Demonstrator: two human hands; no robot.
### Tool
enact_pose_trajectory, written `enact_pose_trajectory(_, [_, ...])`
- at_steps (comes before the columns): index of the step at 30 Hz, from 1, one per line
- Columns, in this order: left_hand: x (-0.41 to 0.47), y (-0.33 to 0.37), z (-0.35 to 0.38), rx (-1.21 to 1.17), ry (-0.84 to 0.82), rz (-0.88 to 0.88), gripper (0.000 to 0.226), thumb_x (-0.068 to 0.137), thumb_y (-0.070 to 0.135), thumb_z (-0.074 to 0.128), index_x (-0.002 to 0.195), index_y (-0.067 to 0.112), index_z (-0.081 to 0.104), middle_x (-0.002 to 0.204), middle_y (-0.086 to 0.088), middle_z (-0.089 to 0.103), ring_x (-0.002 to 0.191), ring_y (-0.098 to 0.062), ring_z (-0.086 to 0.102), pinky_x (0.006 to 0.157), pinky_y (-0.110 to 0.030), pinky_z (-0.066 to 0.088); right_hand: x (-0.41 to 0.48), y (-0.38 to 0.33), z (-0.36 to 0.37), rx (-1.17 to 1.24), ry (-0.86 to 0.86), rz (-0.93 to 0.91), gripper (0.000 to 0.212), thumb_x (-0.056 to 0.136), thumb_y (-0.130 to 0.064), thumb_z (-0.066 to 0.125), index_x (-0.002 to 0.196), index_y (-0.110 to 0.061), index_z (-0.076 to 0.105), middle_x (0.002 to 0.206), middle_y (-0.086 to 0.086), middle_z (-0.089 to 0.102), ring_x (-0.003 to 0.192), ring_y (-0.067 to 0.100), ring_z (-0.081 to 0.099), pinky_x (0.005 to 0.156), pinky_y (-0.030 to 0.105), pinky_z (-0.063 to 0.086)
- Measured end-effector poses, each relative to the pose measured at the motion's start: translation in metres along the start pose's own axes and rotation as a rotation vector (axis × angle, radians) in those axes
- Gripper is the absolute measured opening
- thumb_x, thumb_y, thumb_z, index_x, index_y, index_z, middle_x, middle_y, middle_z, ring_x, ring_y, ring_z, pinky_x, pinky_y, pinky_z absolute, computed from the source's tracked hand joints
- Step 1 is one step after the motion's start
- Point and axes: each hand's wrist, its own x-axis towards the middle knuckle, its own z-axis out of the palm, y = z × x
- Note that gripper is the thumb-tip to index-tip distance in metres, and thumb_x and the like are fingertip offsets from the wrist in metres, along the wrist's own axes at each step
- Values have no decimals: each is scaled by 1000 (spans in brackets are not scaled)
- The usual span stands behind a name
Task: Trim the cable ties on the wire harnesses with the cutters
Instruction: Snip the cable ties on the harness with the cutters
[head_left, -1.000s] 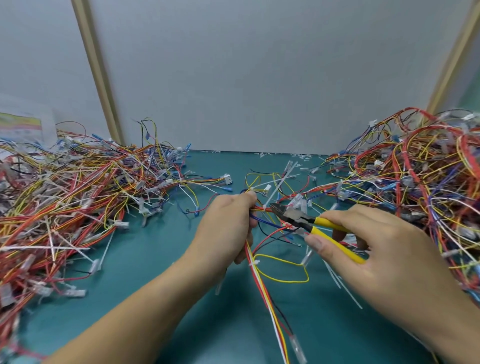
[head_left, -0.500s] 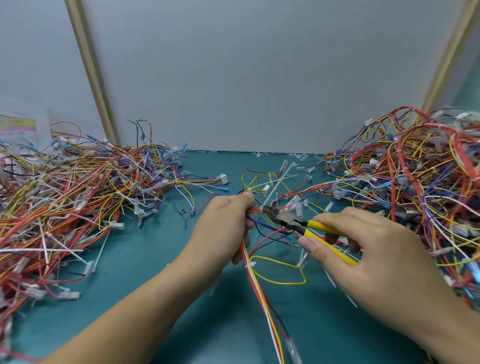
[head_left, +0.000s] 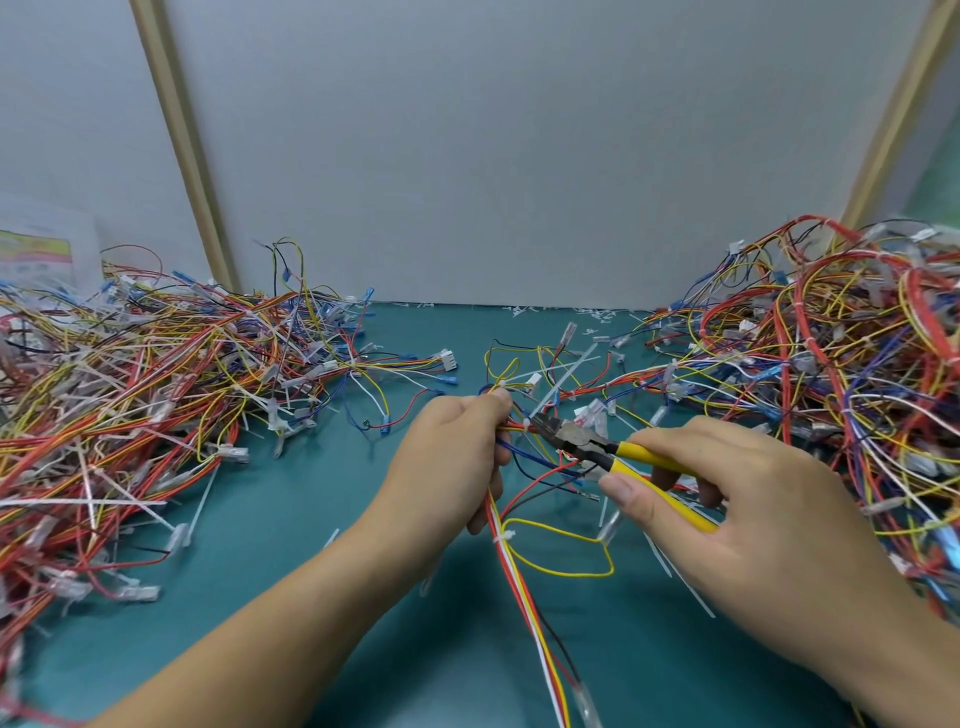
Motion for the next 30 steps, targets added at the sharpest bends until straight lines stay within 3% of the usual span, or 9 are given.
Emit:
enact_pose_trajectory(15, [2,-4,1,39,-2,13,43,100,27,45,61,11,43,38,10,37,31,-16,34,34,-21,29,1,0,0,-36,-44,-11,47,86,-73,39,93,-36,67,78,-13,60,76,12,57,64,39,51])
enact_pose_trajectory(22, [1,-5,1,25,2,34,46,101,30,46,59,11,45,39,6,38,32,-18,35,34,-23,30,3,4,-2,-86,-83,-60,57,88,-72,34,77,-25,65,62,-6,54,61,12,54,55,40,47])
enact_pose_trajectory(26, [1,-4,0,45,14,35,49,102,37,44,60,11,48,44,4,41,37,-20,38,39,-25,32,1,2,-2,20,-93,0,60,87,-73,35,74,-23,65,60,-3,56,61,14,54,55,35,43])
enact_pose_trajectory(30, [0,-5,-5,331,88,140,60,102,49,34,65,5,52,48,10,50,51,-13,47,56,-33,38,3,-2,-1,353,-52,148,53,88,-75,43,83,-29,68,59,-1,62,50,9,53,52,25,41])
